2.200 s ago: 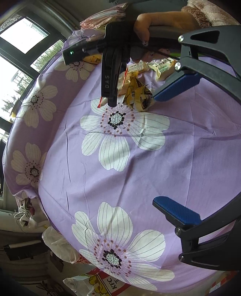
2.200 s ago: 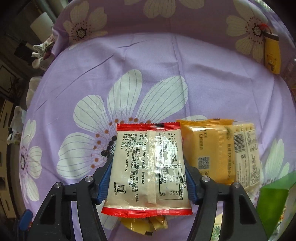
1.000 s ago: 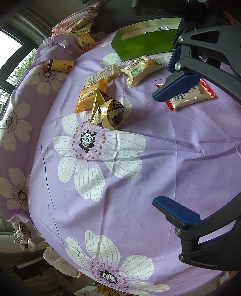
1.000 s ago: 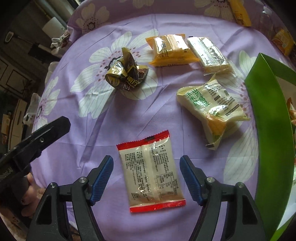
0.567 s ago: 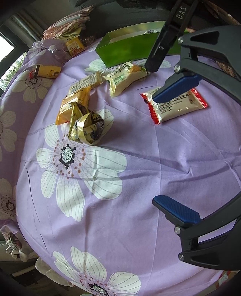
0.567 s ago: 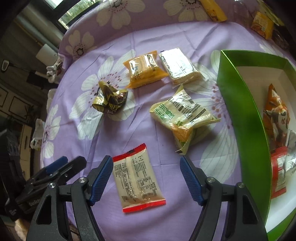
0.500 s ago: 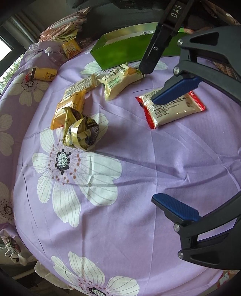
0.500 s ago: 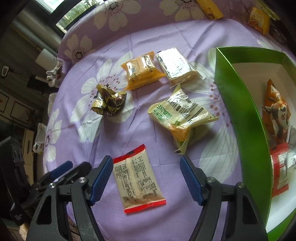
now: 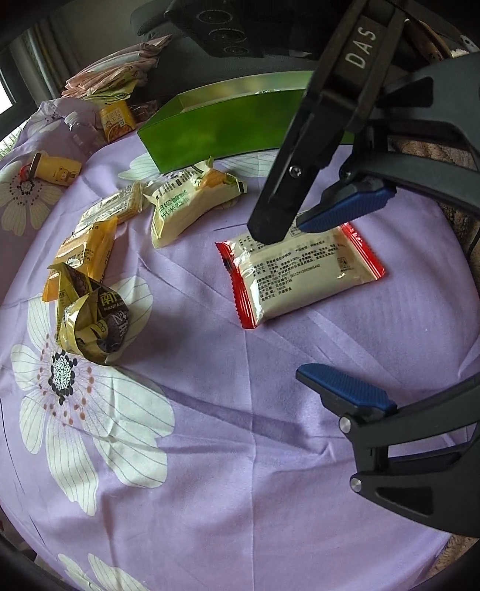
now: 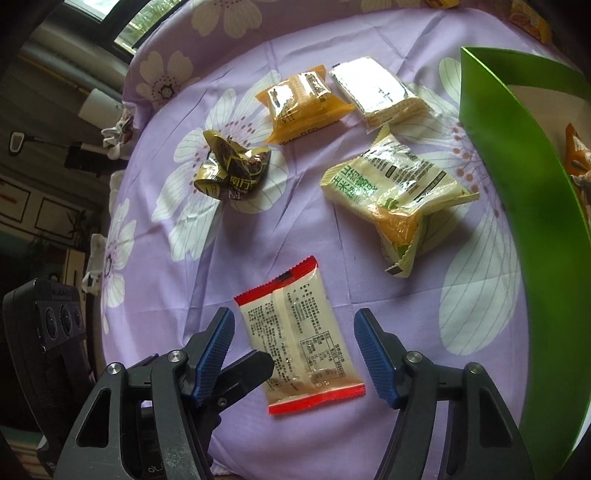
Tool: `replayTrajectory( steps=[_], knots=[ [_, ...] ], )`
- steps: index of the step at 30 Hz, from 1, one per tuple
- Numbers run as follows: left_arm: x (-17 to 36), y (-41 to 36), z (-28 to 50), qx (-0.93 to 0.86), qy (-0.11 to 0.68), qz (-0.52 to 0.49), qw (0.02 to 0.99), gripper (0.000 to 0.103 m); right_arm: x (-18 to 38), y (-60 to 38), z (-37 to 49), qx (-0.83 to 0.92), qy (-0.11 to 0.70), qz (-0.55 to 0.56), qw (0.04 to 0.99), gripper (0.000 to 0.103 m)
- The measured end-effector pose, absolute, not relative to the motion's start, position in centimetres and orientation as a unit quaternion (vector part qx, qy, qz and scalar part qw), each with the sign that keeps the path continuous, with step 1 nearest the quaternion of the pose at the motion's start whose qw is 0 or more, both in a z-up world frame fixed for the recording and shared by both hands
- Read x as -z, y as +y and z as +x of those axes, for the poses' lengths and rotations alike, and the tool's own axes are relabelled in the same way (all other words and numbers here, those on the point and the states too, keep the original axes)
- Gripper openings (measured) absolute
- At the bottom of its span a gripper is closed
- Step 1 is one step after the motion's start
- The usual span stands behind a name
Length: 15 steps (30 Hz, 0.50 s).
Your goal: Organize snacks
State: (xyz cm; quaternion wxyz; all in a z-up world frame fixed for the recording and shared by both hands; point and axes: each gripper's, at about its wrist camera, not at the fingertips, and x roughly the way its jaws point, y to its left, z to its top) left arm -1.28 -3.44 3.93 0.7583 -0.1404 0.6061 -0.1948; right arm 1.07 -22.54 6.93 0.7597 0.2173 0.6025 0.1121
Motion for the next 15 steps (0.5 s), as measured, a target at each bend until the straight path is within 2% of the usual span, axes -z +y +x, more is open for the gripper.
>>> replayTrajectory(
  steps=[3, 4, 6, 11, 15],
  knots=[
    [-4.0, -4.1, -1.7, 0.204, 0.598, -0.131, 0.764, 0.070, -6.3, -22.6, 1.3, -0.114, 0.610, 0.223, 0.752, 0.067],
    [-3.9, -4.3, -1.8, 0.209, 0.598, -0.129, 0.763, 0.065, -6.1, -22.6, 1.3, -0.115, 0.614, 0.227, 0.748, 0.066],
    [-3.8, -4.9, -1.9, 0.216, 0.597, -0.123, 0.762, 0.063, -5.5, -22.5, 1.4, -0.117, 0.622, 0.231, 0.739, 0.065],
    [-3.5, -5.4, -2.0, 0.231, 0.591, -0.132, 0.761, 0.049, -5.4, -21.4, 1.5, -0.119, 0.623, 0.207, 0.744, 0.065],
    [-3.6, -5.7, -2.0, 0.224, 0.576, -0.109, 0.779, 0.042, -5.5, -21.0, 1.4, -0.110, 0.623, 0.195, 0.750, 0.065]
  ],
)
